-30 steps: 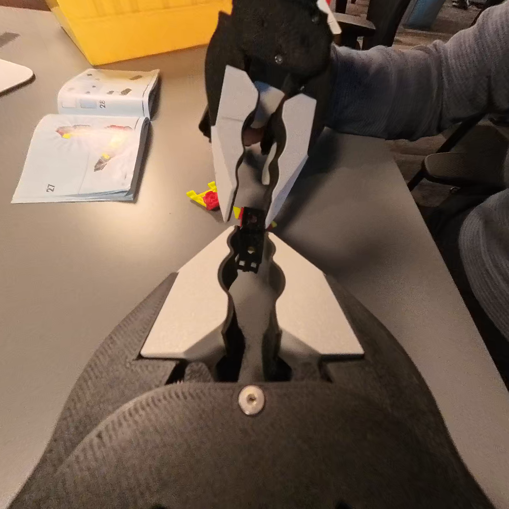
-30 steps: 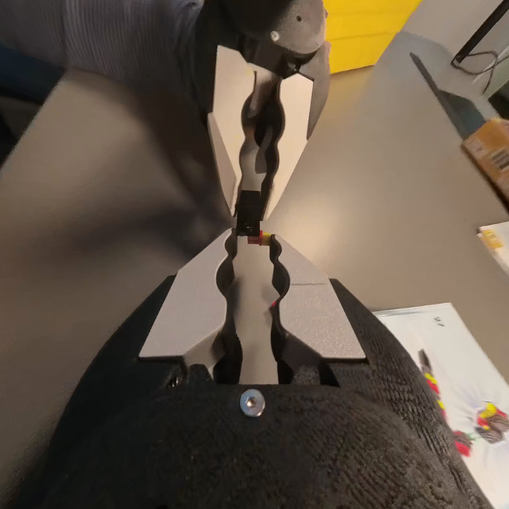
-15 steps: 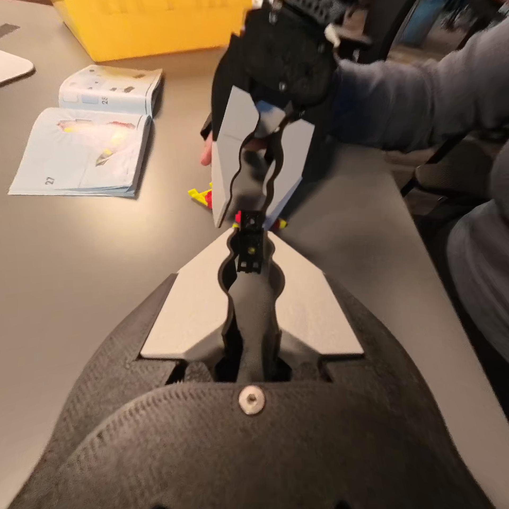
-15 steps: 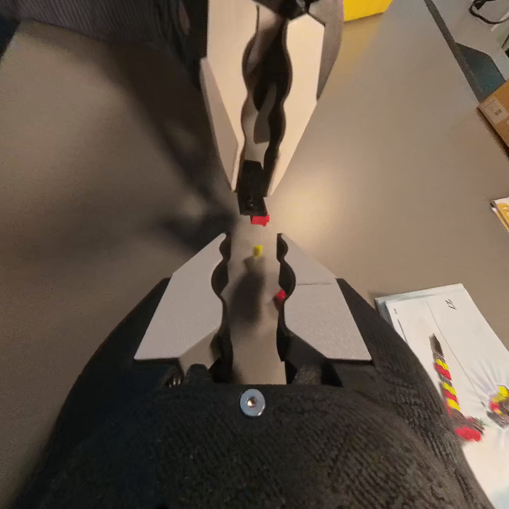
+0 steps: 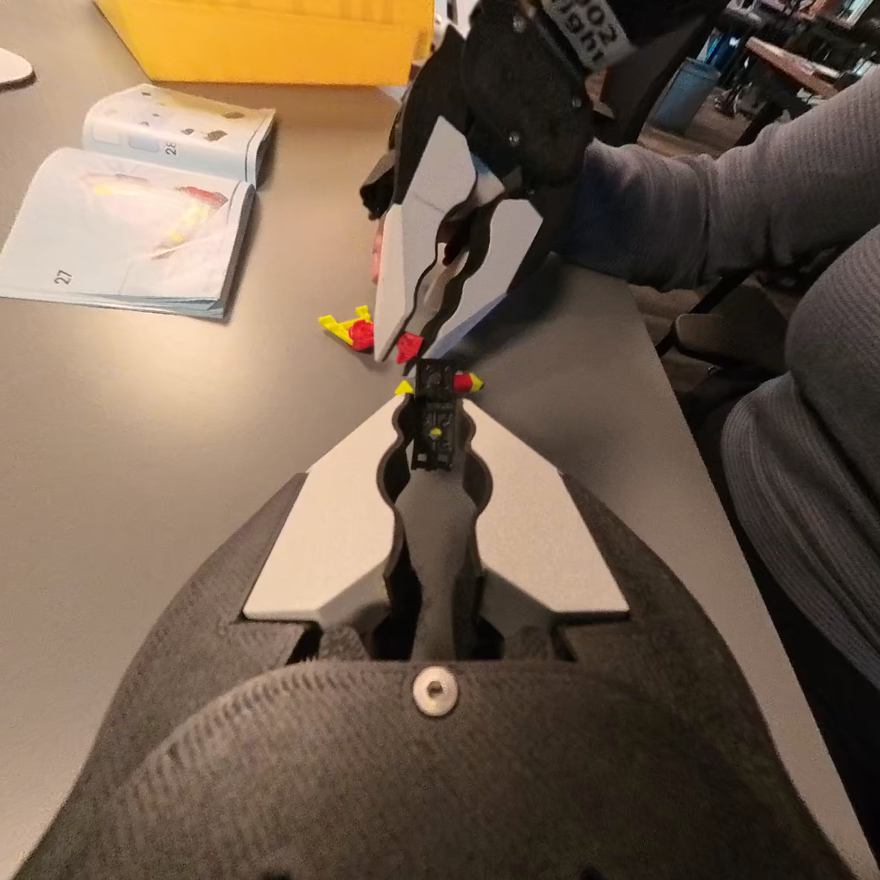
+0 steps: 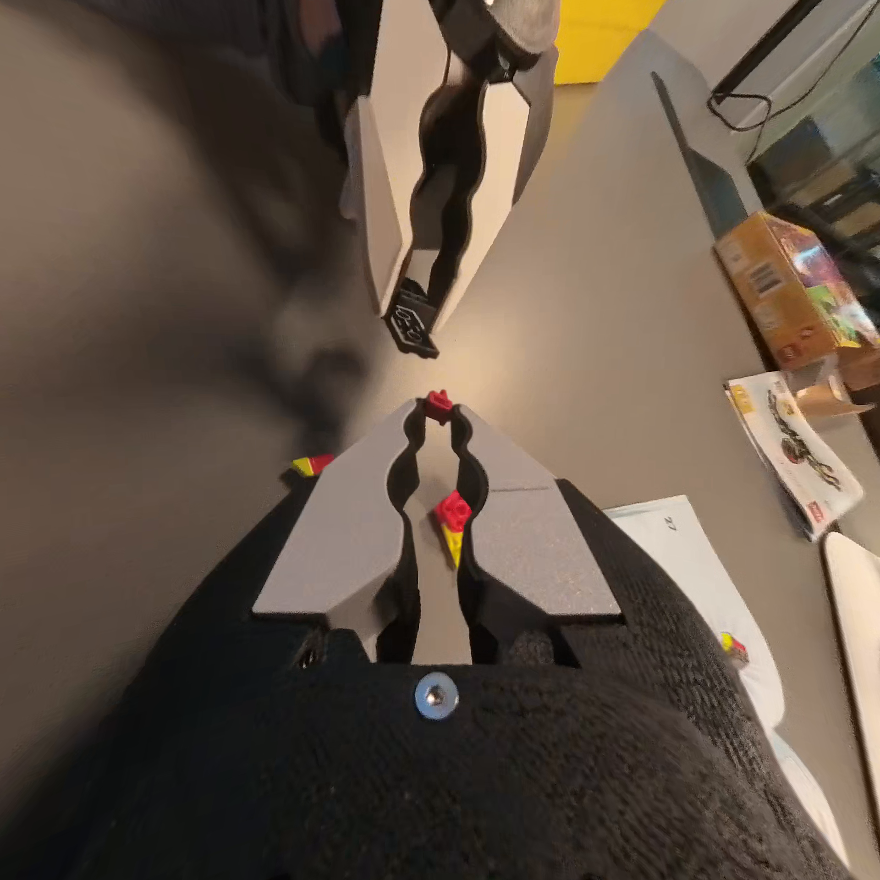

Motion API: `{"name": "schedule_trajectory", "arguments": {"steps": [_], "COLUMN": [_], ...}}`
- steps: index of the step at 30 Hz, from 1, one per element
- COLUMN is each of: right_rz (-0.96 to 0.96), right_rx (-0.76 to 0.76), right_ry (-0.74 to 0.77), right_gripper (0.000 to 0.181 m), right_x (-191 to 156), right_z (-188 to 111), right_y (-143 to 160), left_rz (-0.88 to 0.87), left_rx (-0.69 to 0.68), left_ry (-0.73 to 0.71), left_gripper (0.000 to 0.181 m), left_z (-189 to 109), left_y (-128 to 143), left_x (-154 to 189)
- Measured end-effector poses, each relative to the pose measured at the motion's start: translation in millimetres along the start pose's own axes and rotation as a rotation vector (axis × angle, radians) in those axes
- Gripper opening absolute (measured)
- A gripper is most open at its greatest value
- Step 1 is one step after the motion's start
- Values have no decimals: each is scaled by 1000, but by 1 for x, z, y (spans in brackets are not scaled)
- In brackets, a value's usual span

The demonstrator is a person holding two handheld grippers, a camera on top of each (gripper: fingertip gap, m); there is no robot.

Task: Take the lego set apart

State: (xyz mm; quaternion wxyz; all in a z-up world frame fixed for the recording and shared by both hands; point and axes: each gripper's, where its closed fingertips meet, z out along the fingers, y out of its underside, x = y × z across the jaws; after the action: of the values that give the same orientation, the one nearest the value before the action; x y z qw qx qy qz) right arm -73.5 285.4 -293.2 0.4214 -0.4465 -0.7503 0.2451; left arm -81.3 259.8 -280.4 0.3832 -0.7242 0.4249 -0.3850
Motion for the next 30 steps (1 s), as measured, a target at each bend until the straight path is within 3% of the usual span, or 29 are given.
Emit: {"name": "schedule_trajectory", "arguments": {"steps": [4, 8, 10, 15, 21, 24, 26, 27, 30], "right_rz": [41, 53, 79, 183, 383, 426, 417, 383, 198], "right_rx": [-14, -51, -72, -58, -19, -104, -120, -132, -142], "right_ry": [25, 2, -28, -47, -105, -123, -117, -95, -2], "right_gripper": [9, 11, 25, 40, 43, 42, 18, 7, 5], "right_x": [4, -1, -5, 2, 17, 14, 13, 14, 19], "right_z": [4, 8, 11, 2, -24, -20, -18, -16, -12], "right_y": [3, 10, 14, 19, 40, 58, 57, 56, 49], "left_rz": [-33, -113, -130, -140, -109, -114, -91, -75, -60], "left_rx": [-15, -188, -194, -142, 96, 109, 85, 79, 68], "left_ry": [-110, -286, -298, -334, -236, -189, -217, -233, -285], "left_gripper": [15, 15, 15, 37, 41, 41, 41, 41, 38], "left_z": [1, -2, -1, -4, -4, 8, 15, 18, 26], "left_y": [2, 30, 31, 24, -16, -19, -18, -18, -21], "left_x": [-18, -46, -48, -52, -31, -23, -23, -23, -23]}}
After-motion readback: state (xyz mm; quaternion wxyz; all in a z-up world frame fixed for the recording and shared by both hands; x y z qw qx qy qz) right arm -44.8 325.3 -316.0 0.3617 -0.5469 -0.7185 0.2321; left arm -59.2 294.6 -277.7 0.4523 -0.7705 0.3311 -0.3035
